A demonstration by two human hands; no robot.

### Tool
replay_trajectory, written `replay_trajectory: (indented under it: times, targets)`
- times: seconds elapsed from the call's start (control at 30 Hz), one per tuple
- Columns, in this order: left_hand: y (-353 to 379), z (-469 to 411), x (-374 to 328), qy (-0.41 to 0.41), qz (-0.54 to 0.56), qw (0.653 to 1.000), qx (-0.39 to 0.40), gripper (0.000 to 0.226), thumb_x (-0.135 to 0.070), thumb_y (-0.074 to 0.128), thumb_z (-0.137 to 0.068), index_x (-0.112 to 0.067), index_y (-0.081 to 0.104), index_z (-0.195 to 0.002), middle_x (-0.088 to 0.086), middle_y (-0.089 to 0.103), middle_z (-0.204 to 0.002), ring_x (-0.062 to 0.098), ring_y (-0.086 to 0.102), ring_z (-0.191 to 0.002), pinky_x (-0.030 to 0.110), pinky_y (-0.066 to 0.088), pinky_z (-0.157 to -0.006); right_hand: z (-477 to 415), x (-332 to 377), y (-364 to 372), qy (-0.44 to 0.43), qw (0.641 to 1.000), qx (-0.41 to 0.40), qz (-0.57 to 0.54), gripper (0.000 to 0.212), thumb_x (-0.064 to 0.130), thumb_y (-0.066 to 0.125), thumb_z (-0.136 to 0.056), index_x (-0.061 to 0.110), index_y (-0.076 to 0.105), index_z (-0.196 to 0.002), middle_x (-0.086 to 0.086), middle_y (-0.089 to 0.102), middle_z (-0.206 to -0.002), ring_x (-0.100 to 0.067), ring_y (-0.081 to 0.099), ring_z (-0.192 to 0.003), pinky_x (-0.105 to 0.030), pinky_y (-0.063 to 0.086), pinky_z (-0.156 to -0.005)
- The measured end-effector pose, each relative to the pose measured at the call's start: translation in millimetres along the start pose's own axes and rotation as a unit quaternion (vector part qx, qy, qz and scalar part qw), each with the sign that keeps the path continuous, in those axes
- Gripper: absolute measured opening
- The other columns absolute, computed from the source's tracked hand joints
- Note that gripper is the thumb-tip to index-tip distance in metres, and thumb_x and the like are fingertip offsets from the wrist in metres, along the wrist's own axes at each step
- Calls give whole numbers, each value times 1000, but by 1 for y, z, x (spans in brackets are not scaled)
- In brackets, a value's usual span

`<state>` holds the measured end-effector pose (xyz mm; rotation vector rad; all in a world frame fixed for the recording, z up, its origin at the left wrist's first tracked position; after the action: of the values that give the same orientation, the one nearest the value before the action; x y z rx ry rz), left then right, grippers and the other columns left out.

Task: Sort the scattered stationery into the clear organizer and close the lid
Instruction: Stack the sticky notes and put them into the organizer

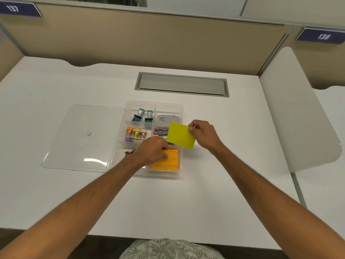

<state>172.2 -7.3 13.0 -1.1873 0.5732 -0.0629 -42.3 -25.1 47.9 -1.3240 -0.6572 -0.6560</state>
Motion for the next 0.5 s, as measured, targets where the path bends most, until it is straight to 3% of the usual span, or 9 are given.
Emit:
replay_trajectory:
  times: [0.1,0.27,0.4,0.5]
  targets:
    - [-5,8,4,2,77,996,-50,38,-26,74,-82,-14,67,-117,3,64,-112,20,58,-101,35,48,-83,1,4,6,31,999,-7,-35,15,17,56,-95,12,69,-90,-2,62,-87,-18,53,-81,-27,38,-70]
    - [-20,24,26,-65,164,968,-178,15,-2,62,-89,-5,71,-100,9,69,-98,18,62,-90,31,52,-78,7,12,20,50,997,-13,-61,14,15,57,-94,11,71,-96,-5,63,-88,-18,54,-80,-26,41,-66]
    - [-25,36,44,-98,164,957,-220,16,-6,58,-93,-7,67,-107,9,66,-106,15,59,-93,27,49,-80,15,19,42,16,999,41,20,15,17,60,-94,13,71,-103,-6,66,-93,-16,55,-80,-16,37,-56]
    - [-24,43,48,-86,161,955,-232,16,-12,58,-95,-9,65,-109,8,62,-108,14,57,-94,24,46,-81,18,24,57,8,996,71,61,16,15,61,-93,12,72,-103,-10,70,-100,-17,57,-80,-18,39,-58]
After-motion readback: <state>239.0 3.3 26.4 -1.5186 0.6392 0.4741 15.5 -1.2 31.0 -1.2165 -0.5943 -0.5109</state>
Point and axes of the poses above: each hand's wrist, its own z-axis away from the middle knuckle, its own y-axis out of the palm, x = y × z, the point moved 1 cm from there along -z, towards the middle knuckle
